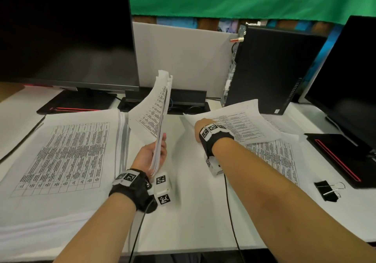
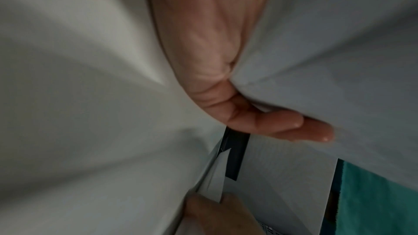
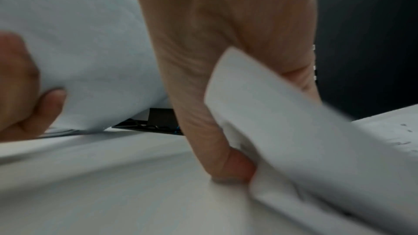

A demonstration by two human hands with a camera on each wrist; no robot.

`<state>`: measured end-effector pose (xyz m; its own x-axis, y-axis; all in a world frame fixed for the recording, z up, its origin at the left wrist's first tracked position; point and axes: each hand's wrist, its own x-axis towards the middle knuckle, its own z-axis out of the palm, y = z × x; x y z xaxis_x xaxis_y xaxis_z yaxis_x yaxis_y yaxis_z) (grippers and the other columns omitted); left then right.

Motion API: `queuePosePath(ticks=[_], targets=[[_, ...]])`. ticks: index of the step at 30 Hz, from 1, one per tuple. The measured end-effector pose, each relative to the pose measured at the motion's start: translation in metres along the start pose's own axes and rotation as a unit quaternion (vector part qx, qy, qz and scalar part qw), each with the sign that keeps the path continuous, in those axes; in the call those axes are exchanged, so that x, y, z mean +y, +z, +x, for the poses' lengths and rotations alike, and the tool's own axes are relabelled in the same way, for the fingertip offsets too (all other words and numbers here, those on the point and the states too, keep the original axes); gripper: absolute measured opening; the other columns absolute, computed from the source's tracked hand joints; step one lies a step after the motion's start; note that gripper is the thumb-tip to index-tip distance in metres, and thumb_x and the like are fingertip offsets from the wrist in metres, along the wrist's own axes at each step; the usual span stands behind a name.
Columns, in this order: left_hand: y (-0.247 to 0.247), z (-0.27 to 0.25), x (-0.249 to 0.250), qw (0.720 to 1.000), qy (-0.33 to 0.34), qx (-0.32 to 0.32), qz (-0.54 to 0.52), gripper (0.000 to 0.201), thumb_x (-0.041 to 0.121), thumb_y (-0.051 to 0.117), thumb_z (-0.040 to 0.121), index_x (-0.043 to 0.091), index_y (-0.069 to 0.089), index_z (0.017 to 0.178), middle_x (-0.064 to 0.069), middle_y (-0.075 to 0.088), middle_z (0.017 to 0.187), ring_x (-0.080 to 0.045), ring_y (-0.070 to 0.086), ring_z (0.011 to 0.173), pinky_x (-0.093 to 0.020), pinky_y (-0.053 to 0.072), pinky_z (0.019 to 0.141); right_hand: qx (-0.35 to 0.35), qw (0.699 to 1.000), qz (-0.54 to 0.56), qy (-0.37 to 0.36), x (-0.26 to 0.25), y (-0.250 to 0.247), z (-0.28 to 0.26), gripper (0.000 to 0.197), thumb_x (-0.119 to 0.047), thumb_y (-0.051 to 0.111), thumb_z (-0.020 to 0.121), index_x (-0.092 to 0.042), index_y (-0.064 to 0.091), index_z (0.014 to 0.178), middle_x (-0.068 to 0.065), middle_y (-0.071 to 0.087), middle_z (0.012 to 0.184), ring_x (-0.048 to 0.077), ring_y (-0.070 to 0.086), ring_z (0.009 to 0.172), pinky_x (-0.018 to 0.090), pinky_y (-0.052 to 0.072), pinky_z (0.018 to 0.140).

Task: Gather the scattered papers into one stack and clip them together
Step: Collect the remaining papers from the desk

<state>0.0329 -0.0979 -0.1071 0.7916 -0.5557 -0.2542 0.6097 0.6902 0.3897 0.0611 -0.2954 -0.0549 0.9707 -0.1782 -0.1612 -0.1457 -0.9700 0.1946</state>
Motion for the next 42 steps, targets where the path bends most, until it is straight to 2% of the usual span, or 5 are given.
queuePosePath(ticks=[5, 14, 19, 29, 42], targets=[[0.010, -0.001, -0.006, 0.990, 0.028, 0.097, 0.094, 0.027, 0.013, 0.037, 0.101, 0.004, 0.061, 0.093, -0.004, 0.066, 0.057, -0.011, 0.064, 0.045, -0.016, 0.049, 0.040, 0.049, 0.998, 0.013, 0.026, -0.007, 0.007, 0.004, 0.027, -0.010, 0.047, 0.098, -0.008, 0.066, 0.117, 0.012, 0.067, 0.121, 0.028, 0.063, 0.114, 0.035, 0.052, 0.095], [0.008, -0.010, -0.004, 0.916, 0.012, 0.144, 0.374, 0.043, 0.034, 0.061, 0.070, 0.001, 0.065, 0.097, -0.022, 0.065, 0.093, -0.029, 0.060, 0.079, -0.034, 0.042, 0.081, 0.186, 0.928, 0.314, 0.076, 0.096, -0.070, -0.027, 0.022, -0.011, 0.053, 0.093, 0.002, 0.065, 0.106, 0.021, 0.063, 0.103, 0.036, 0.062, 0.099, 0.034, 0.046, 0.077], [0.019, -0.007, -0.011, 0.924, 0.013, 0.150, 0.351, 0.018, -0.007, 0.038, 0.080, -0.002, 0.054, 0.085, -0.024, 0.060, 0.083, -0.030, 0.065, 0.060, -0.030, 0.052, 0.052, 0.314, 0.911, 0.253, -0.084, 0.086, -0.111, -0.082, 0.021, -0.017, 0.050, 0.097, -0.011, 0.069, 0.103, 0.004, 0.069, 0.100, 0.029, 0.062, 0.088, 0.037, 0.052, 0.079], [0.022, -0.014, -0.008, 0.976, -0.016, 0.123, 0.180, 0.059, 0.055, 0.034, 0.096, 0.008, 0.058, 0.121, -0.024, 0.066, 0.112, -0.038, 0.061, 0.106, -0.050, 0.049, 0.079, -0.101, 0.949, 0.183, -0.237, 0.018, -0.011, -0.123, 0.040, -0.056, 0.048, 0.090, -0.029, 0.067, 0.113, -0.005, 0.069, 0.114, 0.016, 0.065, 0.101, 0.034, 0.051, 0.094], [-0.019, 0.012, 0.006, 0.962, 0.034, 0.151, 0.226, 0.097, 0.015, 0.077, 0.075, 0.013, 0.017, 0.151, -0.019, 0.046, 0.141, -0.030, 0.069, 0.090, -0.038, 0.058, 0.061, -0.272, 0.962, -0.009, -0.023, 0.123, 0.022, -0.158, 0.123, -0.046, 0.082, 0.066, -0.019, 0.004, 0.157, 0.008, 0.042, 0.148, 0.028, 0.050, 0.127, 0.035, 0.046, 0.097]])
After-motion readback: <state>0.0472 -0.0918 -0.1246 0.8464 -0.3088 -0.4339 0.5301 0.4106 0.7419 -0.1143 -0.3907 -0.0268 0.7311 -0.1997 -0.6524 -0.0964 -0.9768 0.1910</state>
